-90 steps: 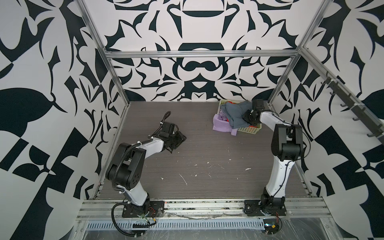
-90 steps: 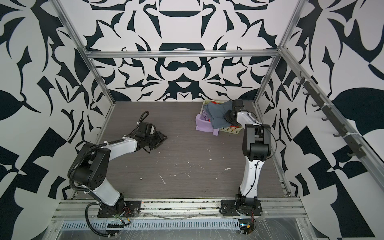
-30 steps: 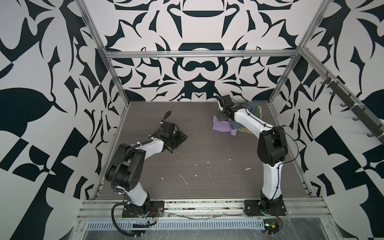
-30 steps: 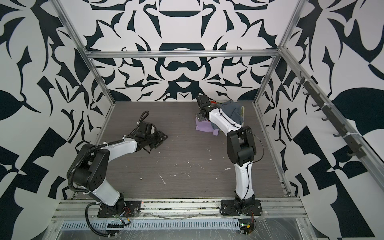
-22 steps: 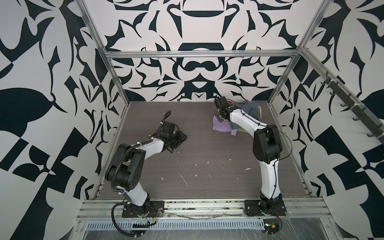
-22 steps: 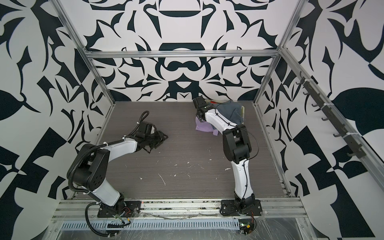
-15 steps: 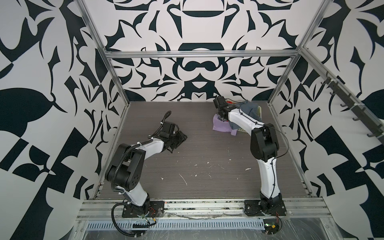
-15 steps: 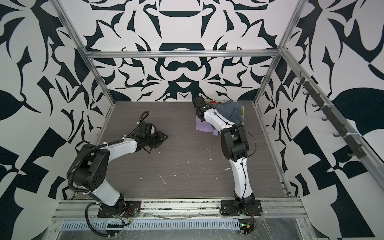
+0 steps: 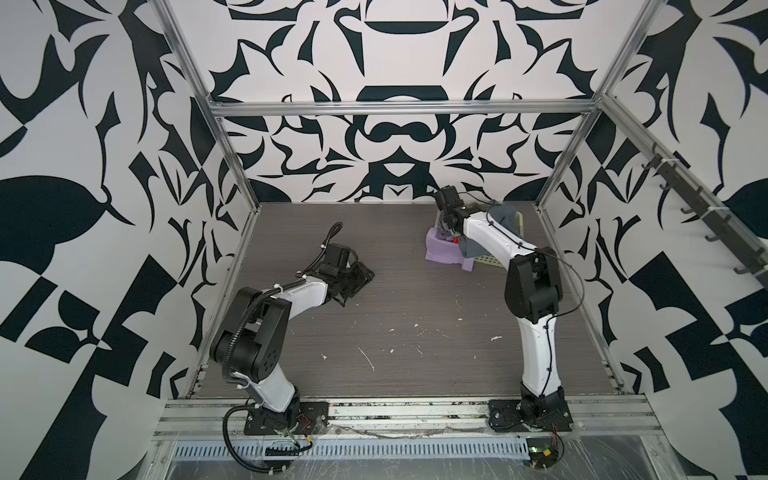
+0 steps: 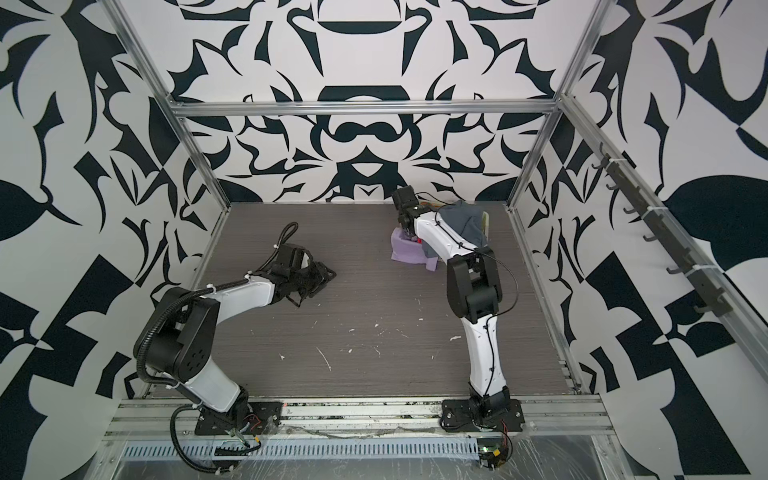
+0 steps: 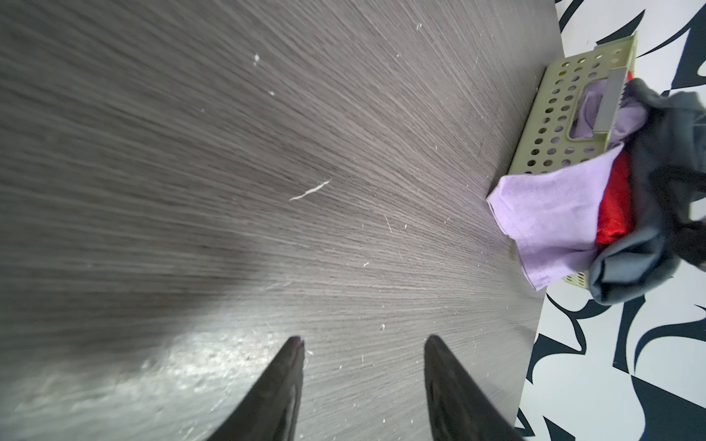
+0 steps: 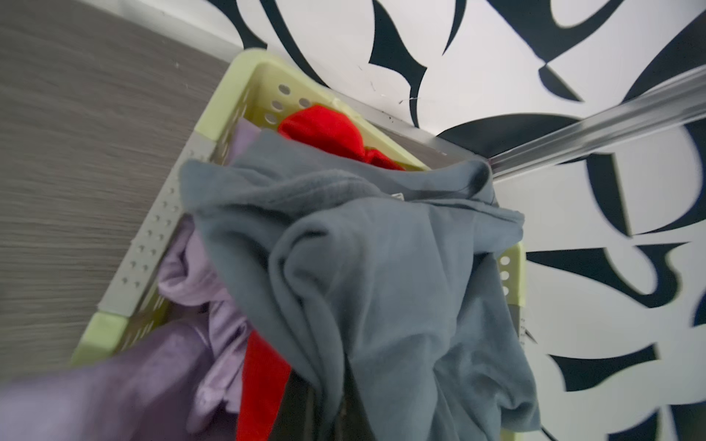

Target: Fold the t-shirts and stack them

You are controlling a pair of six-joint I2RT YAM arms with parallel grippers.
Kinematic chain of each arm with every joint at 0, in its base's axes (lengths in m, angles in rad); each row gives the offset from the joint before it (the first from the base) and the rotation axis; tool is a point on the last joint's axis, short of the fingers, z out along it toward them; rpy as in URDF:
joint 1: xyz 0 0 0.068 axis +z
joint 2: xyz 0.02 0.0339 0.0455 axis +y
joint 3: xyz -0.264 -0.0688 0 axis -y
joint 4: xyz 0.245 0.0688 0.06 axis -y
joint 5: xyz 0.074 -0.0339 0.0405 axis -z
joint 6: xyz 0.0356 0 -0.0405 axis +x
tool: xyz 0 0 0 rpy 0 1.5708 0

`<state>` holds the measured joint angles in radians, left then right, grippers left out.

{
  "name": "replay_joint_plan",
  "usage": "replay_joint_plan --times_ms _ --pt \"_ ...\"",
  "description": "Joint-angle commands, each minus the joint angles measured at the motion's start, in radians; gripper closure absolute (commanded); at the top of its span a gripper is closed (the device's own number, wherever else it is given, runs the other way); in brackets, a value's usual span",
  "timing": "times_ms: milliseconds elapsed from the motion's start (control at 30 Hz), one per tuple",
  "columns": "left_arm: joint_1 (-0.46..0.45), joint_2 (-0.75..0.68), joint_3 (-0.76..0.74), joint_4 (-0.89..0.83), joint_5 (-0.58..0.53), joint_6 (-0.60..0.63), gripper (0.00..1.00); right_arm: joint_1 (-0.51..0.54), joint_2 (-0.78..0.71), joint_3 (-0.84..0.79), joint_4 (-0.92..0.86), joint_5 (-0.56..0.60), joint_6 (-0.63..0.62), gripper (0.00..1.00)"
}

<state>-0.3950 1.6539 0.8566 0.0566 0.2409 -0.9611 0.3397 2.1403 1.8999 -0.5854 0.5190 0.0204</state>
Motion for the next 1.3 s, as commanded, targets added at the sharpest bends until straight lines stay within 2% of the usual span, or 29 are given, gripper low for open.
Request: replay_joint_plan --times_ms 0,133,300,367,633,833,967,1267 --pt "-0.004 -0.029 -0.013 0.011 0.005 0.005 0.46 -0.09 -0.17 0.001 -0.034 -0.222 0.124 1.0" --pt "-0.003 -0.025 -0.008 0.021 0.012 0.002 0.46 -0.158 -0.266 -0.014 -0.066 -0.436 0.16 1.0" --pt "-0.002 -0.019 -0.001 0.032 0.024 -0.004 0.46 -0.217 -0.382 -0.036 -0.079 -0.593 0.189 1.0" --pt "-0.003 -0.024 0.0 0.033 0.026 -0.004 0.46 -0.234 -0.428 -0.036 -0.101 -0.639 0.192 1.0" --pt "-0.003 -0.085 -0.002 0.007 0.005 0.01 0.46 -0.243 -0.599 0.025 -0.205 -0.682 0.184 1.0" --pt "0.001 -0.159 -0.011 -0.017 -0.02 0.027 0.45 -0.24 -0.683 0.037 -0.183 -0.901 0.318 1.0" --pt "0.015 -0.228 -0.027 -0.034 -0.031 0.039 0.45 -0.191 -0.711 0.007 -0.155 -0.984 0.391 1.0" --pt "0.065 -0.441 -0.089 -0.092 -0.067 0.067 0.42 0.022 -0.714 -0.145 -0.004 -1.025 0.58 1.0"
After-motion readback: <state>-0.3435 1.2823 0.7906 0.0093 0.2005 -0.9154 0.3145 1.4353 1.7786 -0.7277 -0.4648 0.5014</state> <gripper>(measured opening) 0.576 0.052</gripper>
